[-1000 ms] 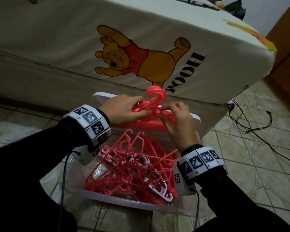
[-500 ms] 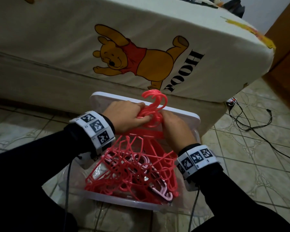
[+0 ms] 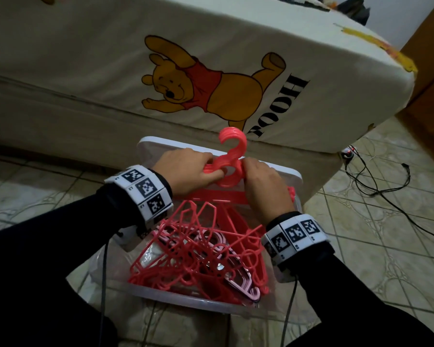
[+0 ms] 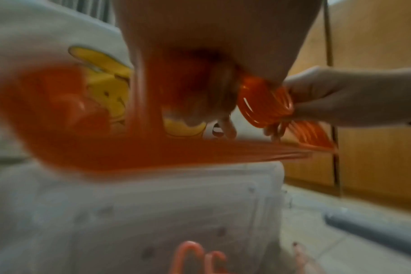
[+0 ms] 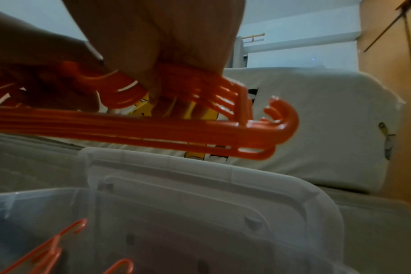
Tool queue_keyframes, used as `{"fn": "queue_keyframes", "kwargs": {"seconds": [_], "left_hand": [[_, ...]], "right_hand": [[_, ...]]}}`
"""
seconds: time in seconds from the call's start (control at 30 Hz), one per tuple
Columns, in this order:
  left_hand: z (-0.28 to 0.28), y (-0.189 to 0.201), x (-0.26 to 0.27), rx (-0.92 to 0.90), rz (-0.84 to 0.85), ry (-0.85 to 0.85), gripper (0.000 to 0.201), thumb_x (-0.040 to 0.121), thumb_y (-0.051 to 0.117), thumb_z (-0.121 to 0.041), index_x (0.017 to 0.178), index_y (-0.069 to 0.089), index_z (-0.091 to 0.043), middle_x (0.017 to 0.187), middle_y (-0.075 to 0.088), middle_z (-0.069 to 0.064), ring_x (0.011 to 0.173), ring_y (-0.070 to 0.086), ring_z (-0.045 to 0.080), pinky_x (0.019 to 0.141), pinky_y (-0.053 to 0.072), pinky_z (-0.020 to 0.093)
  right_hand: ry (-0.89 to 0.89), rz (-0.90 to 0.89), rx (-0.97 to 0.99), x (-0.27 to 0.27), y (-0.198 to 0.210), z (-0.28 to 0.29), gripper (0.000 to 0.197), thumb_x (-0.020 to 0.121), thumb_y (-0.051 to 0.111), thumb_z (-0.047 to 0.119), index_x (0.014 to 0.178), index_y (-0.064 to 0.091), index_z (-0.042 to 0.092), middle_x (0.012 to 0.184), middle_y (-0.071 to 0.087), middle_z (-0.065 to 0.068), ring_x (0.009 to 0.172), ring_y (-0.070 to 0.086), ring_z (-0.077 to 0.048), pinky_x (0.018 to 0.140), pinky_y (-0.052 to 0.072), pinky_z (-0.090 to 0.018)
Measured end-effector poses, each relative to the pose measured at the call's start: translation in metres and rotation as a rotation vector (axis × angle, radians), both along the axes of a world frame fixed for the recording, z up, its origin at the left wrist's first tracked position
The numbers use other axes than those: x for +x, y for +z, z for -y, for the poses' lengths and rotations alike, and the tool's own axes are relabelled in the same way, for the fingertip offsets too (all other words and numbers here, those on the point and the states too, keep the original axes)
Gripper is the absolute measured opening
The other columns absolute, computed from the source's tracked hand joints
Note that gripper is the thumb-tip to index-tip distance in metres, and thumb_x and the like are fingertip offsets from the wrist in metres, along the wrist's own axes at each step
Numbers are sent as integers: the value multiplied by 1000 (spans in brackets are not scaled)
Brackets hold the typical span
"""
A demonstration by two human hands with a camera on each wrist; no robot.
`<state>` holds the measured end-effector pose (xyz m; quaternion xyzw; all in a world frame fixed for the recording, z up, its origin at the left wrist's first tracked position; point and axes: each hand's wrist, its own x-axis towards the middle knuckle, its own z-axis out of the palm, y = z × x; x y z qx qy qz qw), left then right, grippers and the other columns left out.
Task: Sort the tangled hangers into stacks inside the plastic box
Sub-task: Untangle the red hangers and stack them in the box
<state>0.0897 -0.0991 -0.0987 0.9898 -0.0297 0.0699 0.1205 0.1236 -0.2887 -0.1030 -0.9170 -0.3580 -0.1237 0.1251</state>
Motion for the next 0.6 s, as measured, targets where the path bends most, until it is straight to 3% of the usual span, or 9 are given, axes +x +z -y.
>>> {"fn": "queue_keyframes", "kwargs": {"seconds": [0.13, 0.27, 0.4, 0.5, 0.6], "left_hand": [[10, -3, -3, -45, 56, 38, 48, 78, 34, -71, 90, 56, -30, 78, 63, -4, 75, 58, 20, 64, 40, 31], [20, -9, -7, 112, 108, 23, 50, 86, 23, -64, 82, 52, -24, 61, 48, -7, 60, 52, 18, 53, 28, 28], [16, -6, -5, 261, 109, -17, 53, 86, 11, -55, 98, 49, -20, 57, 32, -8, 54, 37, 19, 46, 14, 29], [1, -3, -2, 297, 125, -4, 58, 81, 7, -57, 99, 47, -19, 69, 53, -1, 61, 46, 25, 48, 17, 30], [-19, -2, 1, 207, 131, 70, 42, 88, 19, -59, 86, 39, -22, 71, 56, 3, 73, 60, 30, 53, 25, 32]], "right_hand": [[-32, -35, -112, -2, -7, -2, 27, 91, 49, 14, 118, 46, 10, 113, 55, -9, 103, 49, -26, 84, 37, -36], [-21, -80, -145, -11, -13, -5, 39, 87, 32, 7, 124, 42, 7, 118, 51, -11, 104, 46, -26, 86, 35, -37], [-7, -161, -64, -5, -15, -6, 38, 90, 42, 7, 128, 43, 10, 119, 52, -9, 107, 48, -25, 92, 37, -36], [-28, -96, 21, 0, -12, 3, 42, 89, 52, 15, 129, 45, 8, 121, 52, -10, 113, 47, -26, 100, 38, -40], [-30, 133, 70, -3, -10, 9, 28, 80, 57, 15, 107, 56, 6, 103, 56, -12, 95, 52, -28, 82, 44, -39]]}}
